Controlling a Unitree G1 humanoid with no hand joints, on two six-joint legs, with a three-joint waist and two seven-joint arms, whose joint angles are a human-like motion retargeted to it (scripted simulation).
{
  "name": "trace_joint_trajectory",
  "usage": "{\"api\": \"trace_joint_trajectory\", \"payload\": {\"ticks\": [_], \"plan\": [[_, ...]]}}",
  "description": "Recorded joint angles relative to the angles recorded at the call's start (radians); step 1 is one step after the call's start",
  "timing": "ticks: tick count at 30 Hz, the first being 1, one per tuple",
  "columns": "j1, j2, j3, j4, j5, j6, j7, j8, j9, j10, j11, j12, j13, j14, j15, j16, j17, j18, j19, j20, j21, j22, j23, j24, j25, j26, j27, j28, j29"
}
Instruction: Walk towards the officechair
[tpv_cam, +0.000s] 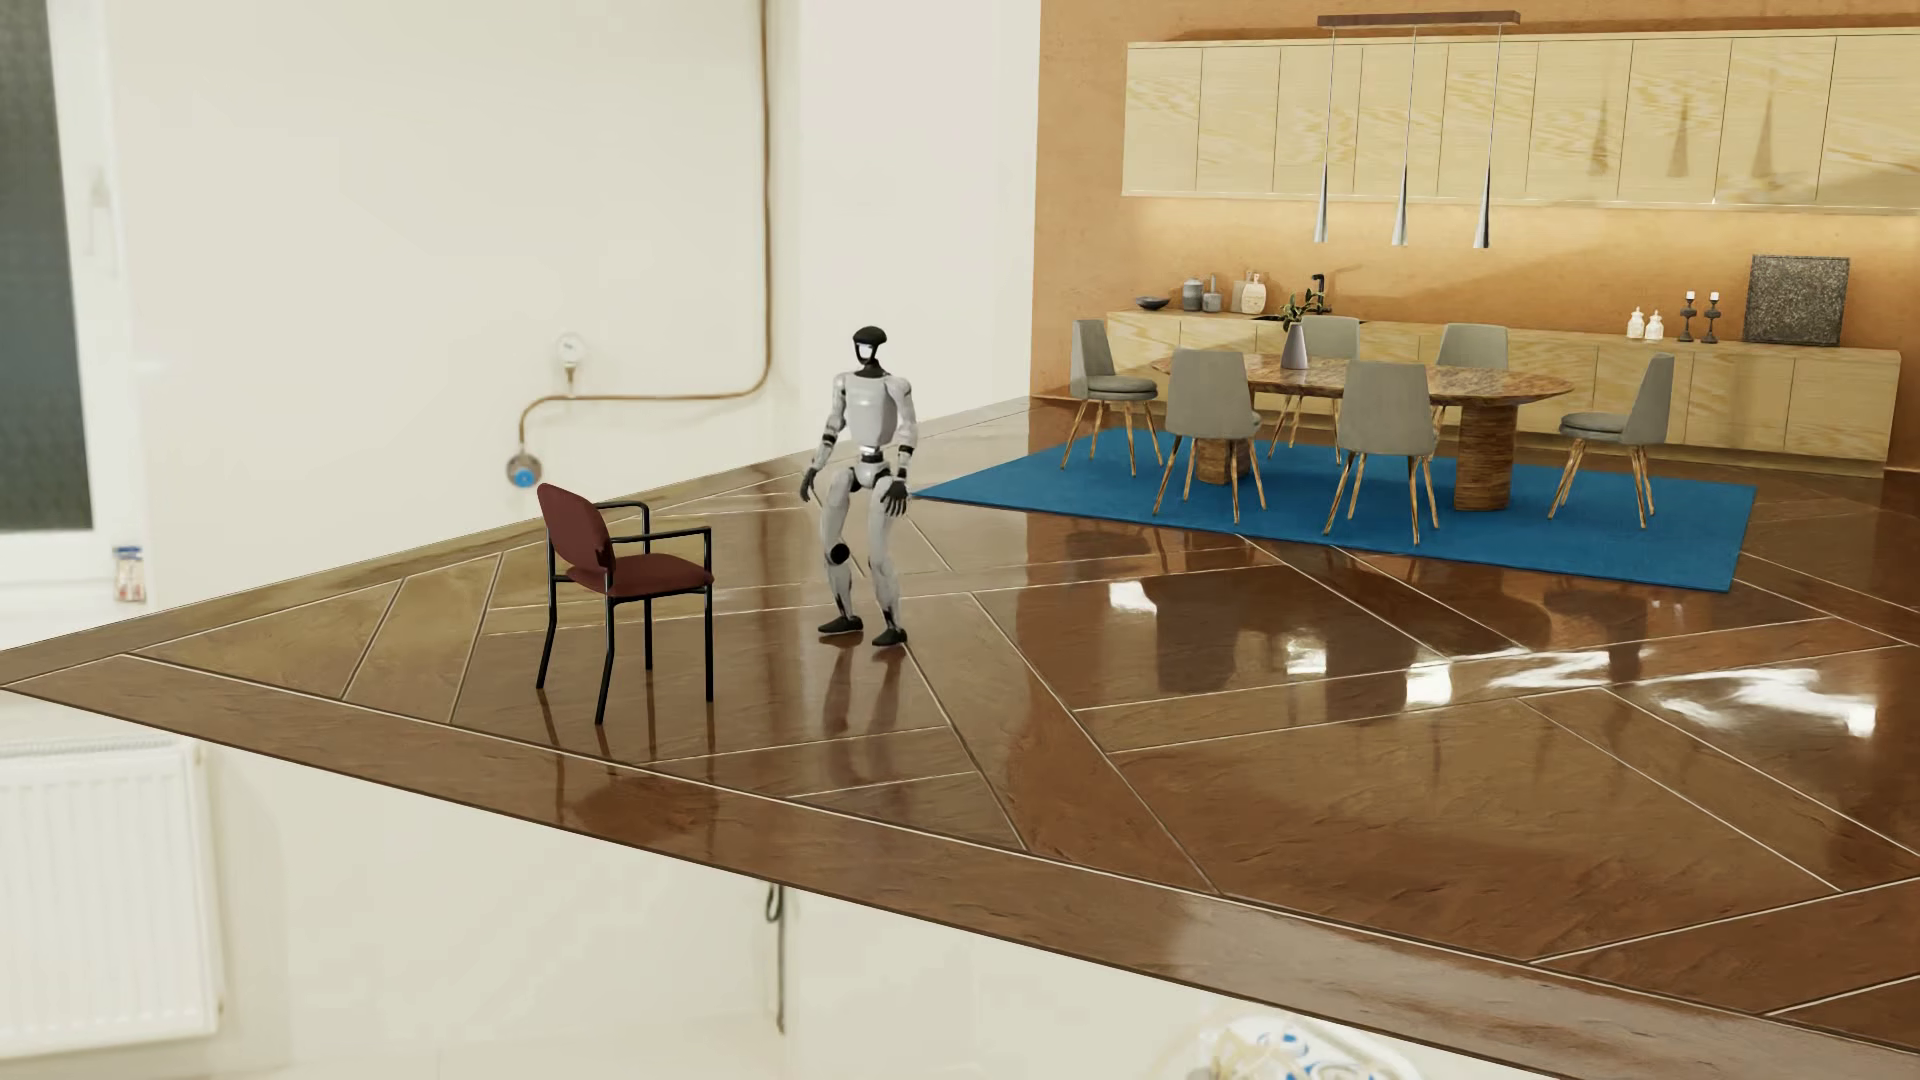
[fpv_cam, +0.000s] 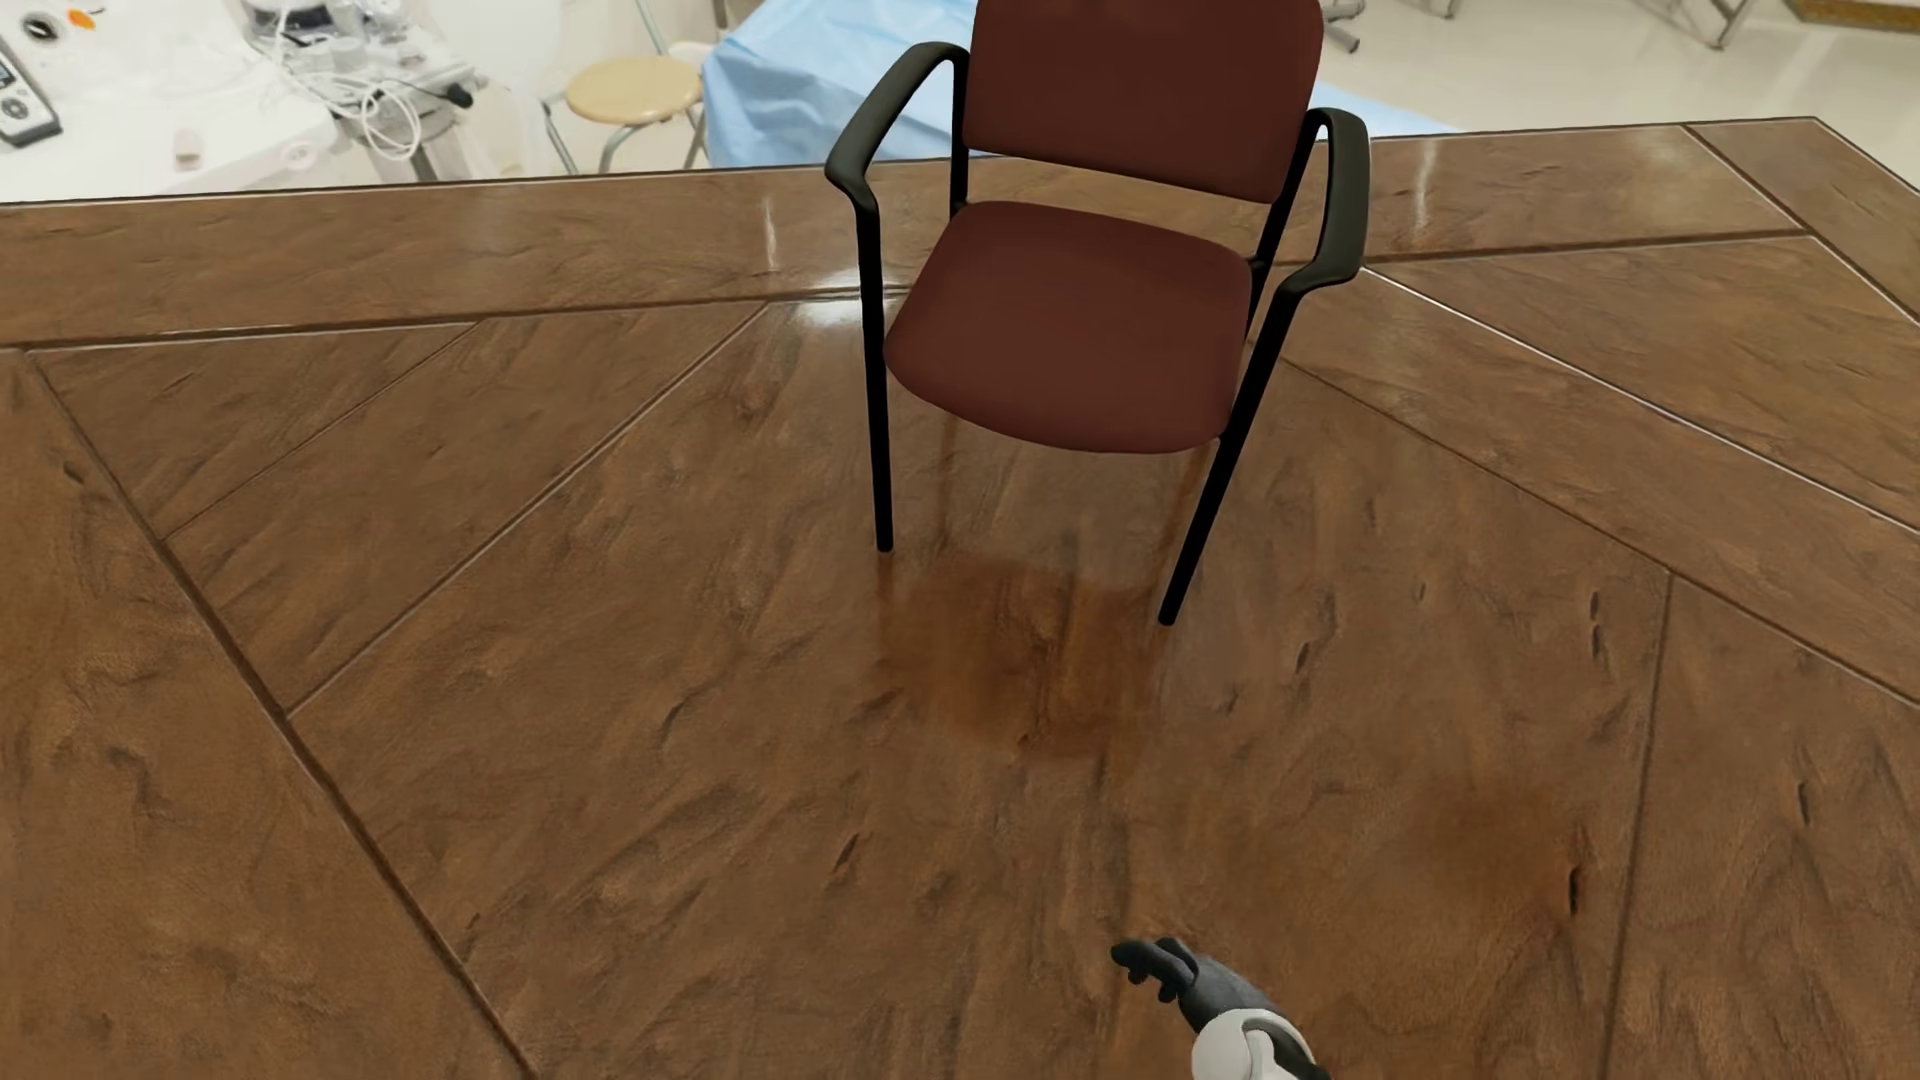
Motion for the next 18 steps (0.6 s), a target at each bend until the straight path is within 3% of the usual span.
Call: {"api": "trace_joint_trajectory", "payload": {"ticks": [1,4,7,9,14,18], "plan": [[0.026,0.014,-0.003,-0.005,-0.003,0.0,0.004,-0.002,-0.001,-0.04,-0.013,-0.007,0.003,0.014,0.004,-0.01,-0.006,0.004,0.002,-0.016,0.023,-0.029,0.051,-0.004,-0.006,-0.013,0.032,0.007,0.032],[0.052,0.03,-0.014,-0.032,-0.031,-0.008,-0.005,-0.024,0.001,-0.092,-0.019,-0.002,0.05,0.035,0.007,-0.002,0.011,-0.004,0.014,-0.052,0.022,-0.078,0.183,-0.033,0.028,-0.053,0.097,0.016,0.039],[0.051,0.025,-0.022,-0.049,-0.049,-0.011,0.003,-0.023,0.005,-0.1,-0.024,0.016,0.114,0.038,0.015,0.007,0.0,0.009,0.025,-0.049,0.063,-0.09,0.217,-0.049,0.046,-0.05,0.067,0.03,0.103],[0.043,0.011,-0.027,-0.053,-0.056,-0.012,0.014,-0.009,0.011,-0.088,-0.013,0.037,0.149,0.032,0.015,0.01,-0.006,0.019,0.032,-0.044,0.06,-0.058,0.207,-0.063,0.056,-0.029,0.055,0.041,0.073],[0.038,-0.022,-0.033,-0.047,-0.053,-0.011,0.063,0.042,0.02,-0.081,-0.006,0.063,0.163,0.022,0.028,0.031,0.002,0.033,0.043,-0.079,0.043,0.091,0.15,-0.034,0.059,0.056,0.039,-0.008,0.032],[0.032,-0.044,-0.031,-0.04,-0.049,-0.011,0.097,0.079,0.026,-0.074,-0.002,0.081,0.139,0.015,0.037,0.042,0.001,0.04,0.05,-0.069,0.034,0.114,0.074,-0.028,0.037,0.066,0.007,-0.034,0.005]]}}
